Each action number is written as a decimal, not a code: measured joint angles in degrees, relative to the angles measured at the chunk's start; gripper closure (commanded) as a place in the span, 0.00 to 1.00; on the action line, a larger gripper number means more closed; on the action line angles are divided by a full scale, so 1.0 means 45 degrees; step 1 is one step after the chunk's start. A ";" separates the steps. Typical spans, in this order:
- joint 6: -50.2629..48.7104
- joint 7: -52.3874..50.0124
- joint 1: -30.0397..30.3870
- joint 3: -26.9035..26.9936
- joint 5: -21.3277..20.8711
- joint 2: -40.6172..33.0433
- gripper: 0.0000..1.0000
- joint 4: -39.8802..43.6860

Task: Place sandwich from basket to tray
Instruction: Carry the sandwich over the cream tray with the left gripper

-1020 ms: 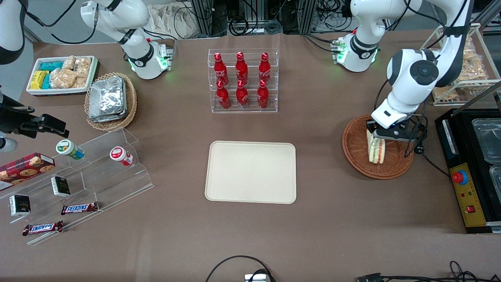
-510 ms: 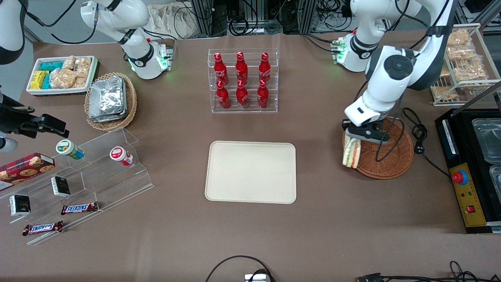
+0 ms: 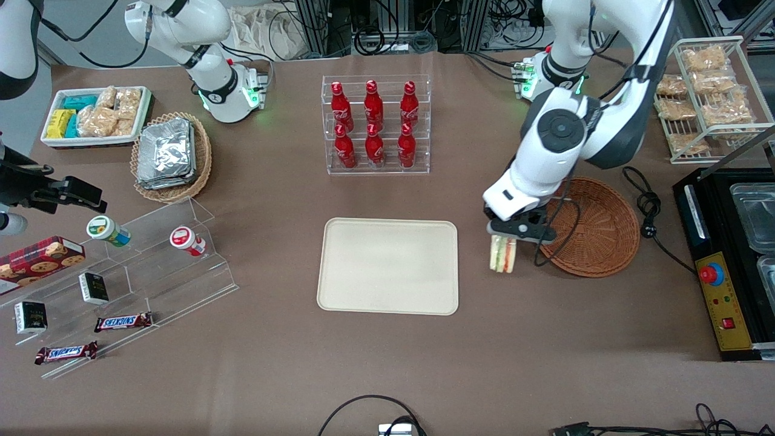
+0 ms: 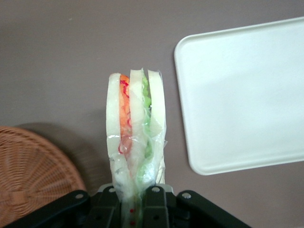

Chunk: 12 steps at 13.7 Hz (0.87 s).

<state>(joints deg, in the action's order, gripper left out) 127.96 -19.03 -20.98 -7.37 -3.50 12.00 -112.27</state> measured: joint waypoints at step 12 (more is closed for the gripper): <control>-0.0168 -0.1993 -0.1764 0.0014 -0.0023 0.4450 1.00 0.3906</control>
<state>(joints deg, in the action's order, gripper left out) 127.20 -28.00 -28.91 -7.31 -3.61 32.03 -94.69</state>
